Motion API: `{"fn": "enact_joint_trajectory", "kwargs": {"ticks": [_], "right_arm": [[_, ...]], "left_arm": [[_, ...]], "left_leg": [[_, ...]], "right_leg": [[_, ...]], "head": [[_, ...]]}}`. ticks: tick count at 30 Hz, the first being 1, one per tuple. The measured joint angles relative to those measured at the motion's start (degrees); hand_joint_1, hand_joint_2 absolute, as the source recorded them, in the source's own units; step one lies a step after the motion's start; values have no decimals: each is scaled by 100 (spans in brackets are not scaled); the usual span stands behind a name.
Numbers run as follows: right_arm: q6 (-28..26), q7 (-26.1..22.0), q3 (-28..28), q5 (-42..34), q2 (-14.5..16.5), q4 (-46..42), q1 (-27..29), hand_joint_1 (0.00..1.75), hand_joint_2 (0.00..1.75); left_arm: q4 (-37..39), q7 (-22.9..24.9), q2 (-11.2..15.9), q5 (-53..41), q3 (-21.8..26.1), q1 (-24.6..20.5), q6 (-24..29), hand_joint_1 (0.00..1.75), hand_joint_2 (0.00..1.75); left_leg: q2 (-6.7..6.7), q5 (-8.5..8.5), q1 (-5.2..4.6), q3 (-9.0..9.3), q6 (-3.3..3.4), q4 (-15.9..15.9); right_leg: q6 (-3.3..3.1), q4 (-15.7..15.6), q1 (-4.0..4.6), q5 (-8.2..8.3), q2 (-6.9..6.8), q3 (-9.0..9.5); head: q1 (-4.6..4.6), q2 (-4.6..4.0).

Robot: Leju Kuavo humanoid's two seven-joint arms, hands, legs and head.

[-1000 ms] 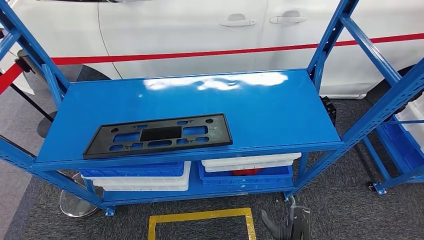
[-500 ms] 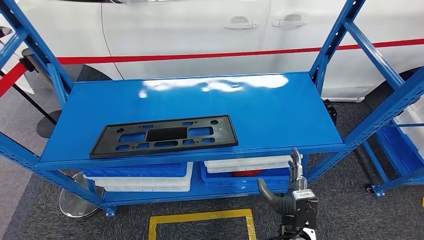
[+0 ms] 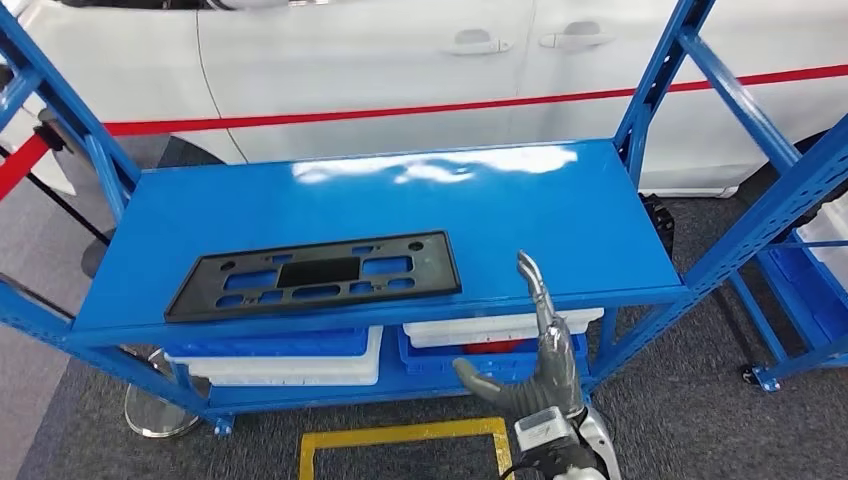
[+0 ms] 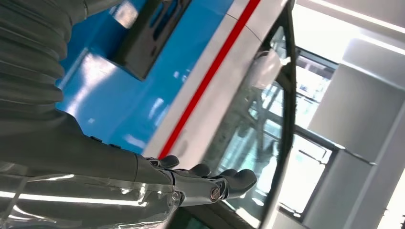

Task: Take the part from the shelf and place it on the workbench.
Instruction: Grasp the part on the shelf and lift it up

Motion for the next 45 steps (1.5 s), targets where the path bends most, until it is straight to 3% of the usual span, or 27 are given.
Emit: {"fn": "enact_joint_trajectory", "kwargs": {"ticks": [2,3,4,5,7,9,12,14,17,18,19,20,23,25,29,30,32,34,35,36,37,39,40,43,45], "right_arm": [[-82,84,164,423,-20,-10,-125,0,175],[-122,133,244,632,-33,-4,-195,0,175],[-163,181,323,830,-45,4,-268,0,175],[-198,239,408,1016,-52,17,-349,0,175],[-257,375,590,1331,-58,50,-514,0,175],[-309,546,811,1614,-60,92,-700,0,175],[-375,828,1162,2007,-62,180,-973,0,175],[-417,1025,1386,2247,-63,249,-1154,0,175],[-483,1332,1749,2614,-64,426,-1426,0,175],[-504,1436,1876,2735,-64,504,-1489,0,175],[-522,1537,1995,2850,-62,582,-1540,0,175],[-539,1636,2106,2962,-59,657,-1595,0,175],[-609,1926,2411,3286,-20,899,-1786,0,175],[-660,2140,2613,3503,42,1106,-1898,0,175],[-747,2578,2907,3925,211,1595,-2031,0,175],[-770,2681,2964,4025,264,1733,-2081,0,175],[-813,2874,3083,4217,369,2050,-2170,0,175],[-843,3053,3183,4407,463,2394,-2216,0,175],[-858,3134,3218,4497,508,2562,-2239,0,175],[-879,3214,3248,4594,563,2740,-2268,0,175],[-904,3292,3276,4691,623,2917,-2303,0,175],[-954,3442,3318,4890,759,3284,-2384,0,175],[-974,3512,3339,4985,829,3467,-2426,0,175],[-1032,3701,3388,5255,1026,3997,-2535,0,175],[-1076,3819,3401,5432,1153,4345,-2615,0,175]], "left_arm": [[15,-8,-1,-53,32,-16,14,0,0],[22,-12,-1,-83,41,-19,21,0,0],[29,-15,-1,-109,48,-19,28,0,0],[33,-19,-1,-131,52,-20,35,0,0],[39,-23,-2,-174,67,-28,42,0,0],[47,-25,-4,-220,89,-45,47,0,0],[55,-29,-8,-277,125,-59,51,0,0],[60,-29,-13,-315,141,-62,53,0,0],[76,-30,-21,-373,146,-82,53,0,0],[80,-30,-21,-393,147,-86,52,0,0],[83,-30,-21,-410,148,-86,52,0,0],[84,-30,-21,-425,148,-85,52,0,0],[98,-30,-32,-472,148,-96,52,0,0],[109,-30,-41,-512,148,-108,51,0,0],[115,-39,-40,-586,149,-119,44,0,0],[116,-43,-38,-607,150,-123,40,0,0],[119,-51,-36,-645,150,-127,18,0,0],[120,-66,-36,-687,150,-124,-23,0,0],[121,-75,-33,-705,151,-121,-50,0,0],[121,-86,-30,-723,151,-120,-81,0,0],[121,-96,-25,-737,152,-121,-118,0,0],[124,-118,-19,-762,153,-132,-208,0,0],[126,-130,-16,-777,153,-136,-255,0,0],[127,-169,-8,-824,153,-133,-398,0,0],[127,-197,-1,-846,154,-131,-498,0,0]], "left_leg": [[6,-336,38,-394,-64,773],[7,-389,56,-548,-86,1039],[8,-338,70,-616,-100,1120],[9,-167,83,-568,-109,955],[13,269,100,-248,-109,192],[6,475,82,-18,-57,-359],[-5,497,55,-9,69,-451],[-1,537,65,0,152,-500],[7,557,41,-10,236,-522],[6,555,24,-12,250,-519],[2,551,5,-9,259,-515],[-4,547,-13,-3,266,-510],[-18,517,-55,12,260,-476],[-16,506,-60,-15,220,-458],[-6,415,-54,-64,97,-353],[-3,290,-45,-152,62,-150],[1,-48,6,-492,-8,553],[5,-179,57,-794,-66,1104],[7,-74,79,-800,-87,1072],[11,121,99,-691,-101,814],[16,342,115,-504,-108,408],[16,554,100,-183,-75,-266],[13,559,84,-111,-38,-420],[-4,526,73,-55,111,-490],[-6,519,76,21,193,-517]], "right_leg": [[-18,3,0,-8,-21,-1],[-21,6,-1,-11,-27,-1],[-19,10,-4,-16,-29,2],[-12,15,-11,-22,-27,11],[19,21,-25,-41,-20,37],[80,29,-15,-49,-12,41],[194,0,0,-28,-8,31],[243,138,-10,-136,-9,-29],[250,1149,4,-646,-9,-515],[246,1480,14,-752,-9,-682],[234,1608,22,-735,-9,-752],[212,1531,30,-617,-9,-723],[83,471,88,-84,-12,-234],[22,80,133,7,-10,-71],[-47,-34,95,42,-14,-33],[-67,-61,70,51,-21,-15],[-88,-67,64,48,-39,-3],[-88,-63,61,31,-48,0],[-79,-56,55,18,-48,8],[-64,-47,45,0,-44,22],[-40,-35,35,-21,-41,40],[25,-13,34,-61,-30,60],[62,-15,40,-71,-26,68],[179,43,38,-45,-18,84],[215,337,24,-171,-19,-43]], "head": [[-8,-1],[-7,-1],[-6,-1],[-7,-1],[-6,-1],[-2,0],[3,1],[5,0],[8,0],[8,1],[8,0],[8,0],[6,0],[3,0],[-8,1],[-17,0],[-33,0],[-32,0],[-32,0],[-32,0],[-32,-1],[-32,-1],[-32,-1],[-28,-1],[-20,0]]}}
